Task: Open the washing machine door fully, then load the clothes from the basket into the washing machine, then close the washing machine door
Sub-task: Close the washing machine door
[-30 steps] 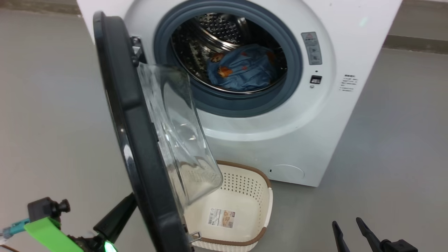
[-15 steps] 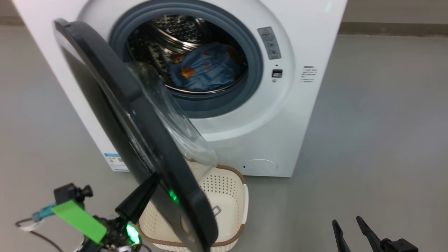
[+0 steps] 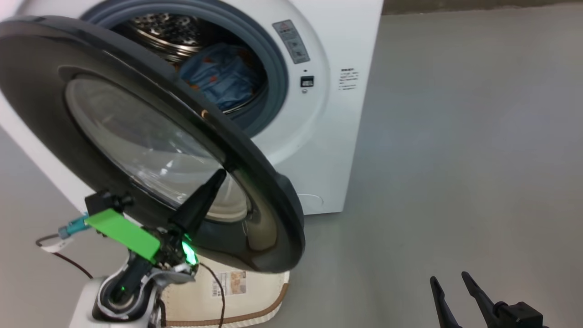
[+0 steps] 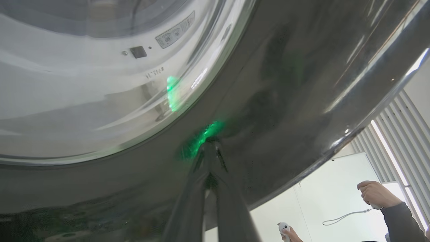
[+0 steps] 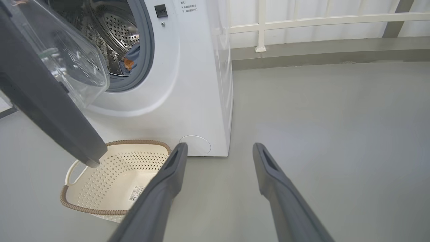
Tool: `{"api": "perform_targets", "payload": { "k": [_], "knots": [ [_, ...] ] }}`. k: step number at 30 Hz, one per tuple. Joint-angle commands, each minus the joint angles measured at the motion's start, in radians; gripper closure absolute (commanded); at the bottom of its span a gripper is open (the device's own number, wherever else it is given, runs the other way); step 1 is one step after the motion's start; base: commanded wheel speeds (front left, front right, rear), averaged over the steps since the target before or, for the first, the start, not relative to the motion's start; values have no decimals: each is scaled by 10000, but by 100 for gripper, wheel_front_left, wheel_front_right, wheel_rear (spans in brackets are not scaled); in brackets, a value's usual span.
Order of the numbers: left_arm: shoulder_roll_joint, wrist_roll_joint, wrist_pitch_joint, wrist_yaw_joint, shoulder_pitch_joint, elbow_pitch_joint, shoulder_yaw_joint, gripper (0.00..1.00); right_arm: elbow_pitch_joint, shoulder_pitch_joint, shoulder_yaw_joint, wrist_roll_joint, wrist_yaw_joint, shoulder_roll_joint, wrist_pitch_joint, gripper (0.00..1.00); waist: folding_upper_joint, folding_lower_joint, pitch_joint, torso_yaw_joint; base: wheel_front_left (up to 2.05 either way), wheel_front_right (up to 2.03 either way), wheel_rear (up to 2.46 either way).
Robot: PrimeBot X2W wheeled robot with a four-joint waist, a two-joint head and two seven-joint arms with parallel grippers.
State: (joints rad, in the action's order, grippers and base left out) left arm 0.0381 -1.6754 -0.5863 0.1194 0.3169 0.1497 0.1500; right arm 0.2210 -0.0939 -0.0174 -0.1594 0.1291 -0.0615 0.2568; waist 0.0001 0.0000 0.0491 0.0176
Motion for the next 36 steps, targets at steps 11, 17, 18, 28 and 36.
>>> {"api": "perform_targets", "payload": {
  "k": [11, 17, 18, 28, 36],
  "knots": [
    [122, 450, 772, 112, 1922, 1122, -325, 100, -231, 568, 269, 184, 16, -79, 49, 0, -1, 0, 456, -968, 0, 0, 0],
    [122, 743, 1247, 112, 2555, 1816, -352, 100, -230, 640, 281, 173, 16, -117, 49, 0, -1, 0, 498, -1046, 0, 0, 0],
    [122, 754, 1363, 112, 2654, 1950, -347, 100, -226, 648, 277, 175, 16, -119, 49, 0, -1, 0, 492, -1043, 0, 0, 0],
    [425, 2155, 2534, 112, 2277, 2044, 461, 90, -114, 569, 140, 156, 16, -67, 49, 0, -1, 0, 106, -706, 0, 0, 0],
    [1383, 4920, 5280, 113, 761, 2218, 1729, 0, -147, 336, -15, 99, 16, -84, 49, 0, -1, 0, -469, -371, 0, 0, 0]
  ]
}}
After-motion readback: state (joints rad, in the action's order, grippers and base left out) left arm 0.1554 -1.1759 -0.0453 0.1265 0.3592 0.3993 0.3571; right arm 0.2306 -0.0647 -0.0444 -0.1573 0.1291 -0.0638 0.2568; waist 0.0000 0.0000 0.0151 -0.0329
